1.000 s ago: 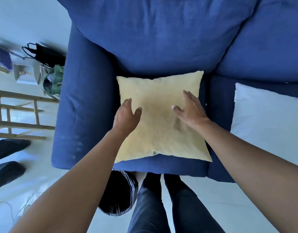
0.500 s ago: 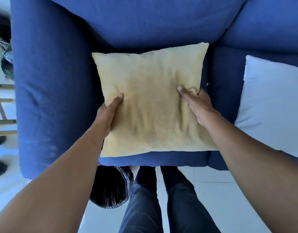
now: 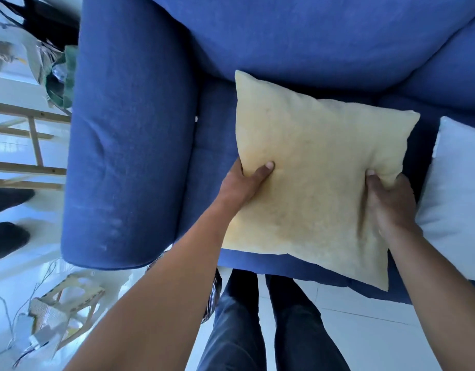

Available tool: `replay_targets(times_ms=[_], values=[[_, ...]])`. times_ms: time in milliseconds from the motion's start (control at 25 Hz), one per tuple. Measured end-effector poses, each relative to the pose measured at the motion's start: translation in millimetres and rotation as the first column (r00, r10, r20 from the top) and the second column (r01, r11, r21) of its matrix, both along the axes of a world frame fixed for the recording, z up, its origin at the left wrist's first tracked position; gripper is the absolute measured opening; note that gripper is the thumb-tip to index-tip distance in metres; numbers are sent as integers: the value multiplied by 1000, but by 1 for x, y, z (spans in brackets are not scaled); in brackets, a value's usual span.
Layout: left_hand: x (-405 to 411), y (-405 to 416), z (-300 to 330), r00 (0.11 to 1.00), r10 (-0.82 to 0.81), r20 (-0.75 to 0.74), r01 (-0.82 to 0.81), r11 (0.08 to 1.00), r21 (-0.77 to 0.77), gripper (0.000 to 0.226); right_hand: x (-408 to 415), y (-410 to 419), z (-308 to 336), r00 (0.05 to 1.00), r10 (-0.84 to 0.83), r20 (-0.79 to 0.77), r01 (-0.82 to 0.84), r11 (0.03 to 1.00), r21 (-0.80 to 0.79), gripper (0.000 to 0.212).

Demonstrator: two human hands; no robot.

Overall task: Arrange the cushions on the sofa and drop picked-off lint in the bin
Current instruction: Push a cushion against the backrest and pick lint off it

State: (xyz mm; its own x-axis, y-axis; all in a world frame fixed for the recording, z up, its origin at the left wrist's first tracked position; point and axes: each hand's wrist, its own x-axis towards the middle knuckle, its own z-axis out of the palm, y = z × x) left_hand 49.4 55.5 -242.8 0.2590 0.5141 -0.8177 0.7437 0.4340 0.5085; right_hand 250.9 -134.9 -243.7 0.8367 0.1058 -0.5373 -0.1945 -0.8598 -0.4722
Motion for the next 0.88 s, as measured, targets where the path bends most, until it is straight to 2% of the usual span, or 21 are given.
replay_targets(times_ms=[80,120,200,240,360,440,480,560,640,760,880], values=[[-20,7,0,996,90,0,-90,994,58,44,-11,25,18,939,242,244,-245,969,-20,61],[-34,8,-2,987,159,-6,-158,983,97,45,-22,43,30,879,337,337,-363,932,15,62],[-64,5,-6,956,288,-51,-275,944,184,33,-48,81,45,782,472,407,-552,828,99,58],[-80,2,-8,935,344,-90,-319,923,216,23,-64,103,48,733,548,403,-639,759,128,55],[-125,-8,-35,847,487,-211,-453,871,189,16,-110,159,24,551,772,318,-833,534,148,51],[-142,-9,-57,796,537,-280,-509,844,170,35,-131,187,-3,438,875,206,-898,415,147,52],[-147,-8,-68,787,538,-300,-510,843,174,48,-137,199,-18,375,911,170,-925,357,129,53],[-151,1,-103,801,490,-344,-465,871,157,56,-148,220,-50,256,961,101,-967,254,33,55],[-143,13,-142,800,436,-411,-432,895,109,55,-153,236,-85,174,984,26,-982,175,-75,53],[-128,36,-191,749,397,-530,-429,901,69,76,-160,249,-132,89,996,-4,-988,88,-129,62],[-126,57,-226,759,422,-496,-461,886,49,85,-172,259,-164,64,998,-3,-986,63,-152,77]])
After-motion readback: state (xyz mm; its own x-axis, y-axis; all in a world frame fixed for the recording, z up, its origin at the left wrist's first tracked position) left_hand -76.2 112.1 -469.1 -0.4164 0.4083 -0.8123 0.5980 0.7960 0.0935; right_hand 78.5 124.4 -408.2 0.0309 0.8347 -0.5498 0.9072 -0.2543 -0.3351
